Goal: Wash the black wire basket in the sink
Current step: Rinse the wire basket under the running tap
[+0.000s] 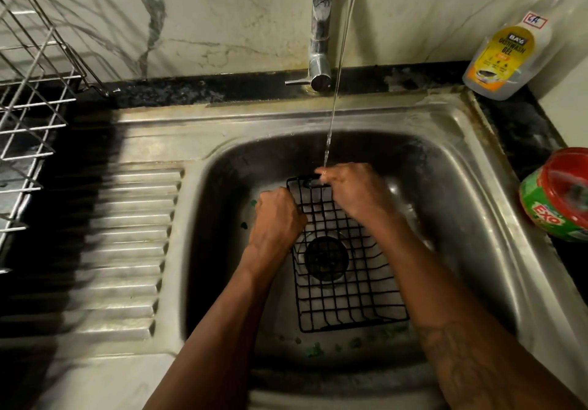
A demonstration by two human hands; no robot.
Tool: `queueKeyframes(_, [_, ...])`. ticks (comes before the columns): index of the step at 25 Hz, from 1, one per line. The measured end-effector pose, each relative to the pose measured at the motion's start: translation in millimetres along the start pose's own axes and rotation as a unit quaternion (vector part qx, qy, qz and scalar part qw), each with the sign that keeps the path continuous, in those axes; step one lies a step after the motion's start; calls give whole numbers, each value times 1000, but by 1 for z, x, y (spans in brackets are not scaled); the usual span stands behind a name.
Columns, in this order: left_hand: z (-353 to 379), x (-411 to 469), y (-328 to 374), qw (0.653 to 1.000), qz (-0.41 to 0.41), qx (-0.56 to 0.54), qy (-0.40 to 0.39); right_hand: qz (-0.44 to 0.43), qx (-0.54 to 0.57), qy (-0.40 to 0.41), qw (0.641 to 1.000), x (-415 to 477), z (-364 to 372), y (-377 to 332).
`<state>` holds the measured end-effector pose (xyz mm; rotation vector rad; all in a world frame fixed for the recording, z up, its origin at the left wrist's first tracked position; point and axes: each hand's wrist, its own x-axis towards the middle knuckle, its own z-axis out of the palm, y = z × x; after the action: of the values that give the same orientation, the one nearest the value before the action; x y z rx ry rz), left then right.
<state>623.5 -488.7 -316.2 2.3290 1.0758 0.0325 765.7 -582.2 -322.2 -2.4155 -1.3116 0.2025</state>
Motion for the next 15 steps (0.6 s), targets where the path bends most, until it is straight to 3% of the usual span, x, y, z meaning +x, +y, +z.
queueKeyframes(3, [0, 0, 1, 1000, 3, 8, -3, 88, 53, 10, 995, -5, -10, 36])
queueKeyframes(5, [-2, 1, 3, 999, 15, 30, -16, 107, 6, 16, 994, 1, -3, 31])
queueKeyframes(8, [-3, 1, 5, 996, 40, 81, -20, 42, 1, 5, 999, 6, 11, -15])
queueKeyframes(11, [-2, -2, 5, 995, 90, 37, 14, -51, 83, -59, 994, 9, 22, -49])
queueKeyframes(15, [1, -1, -1, 999, 41, 34, 8, 24, 65, -43, 997, 7, 8, -19])
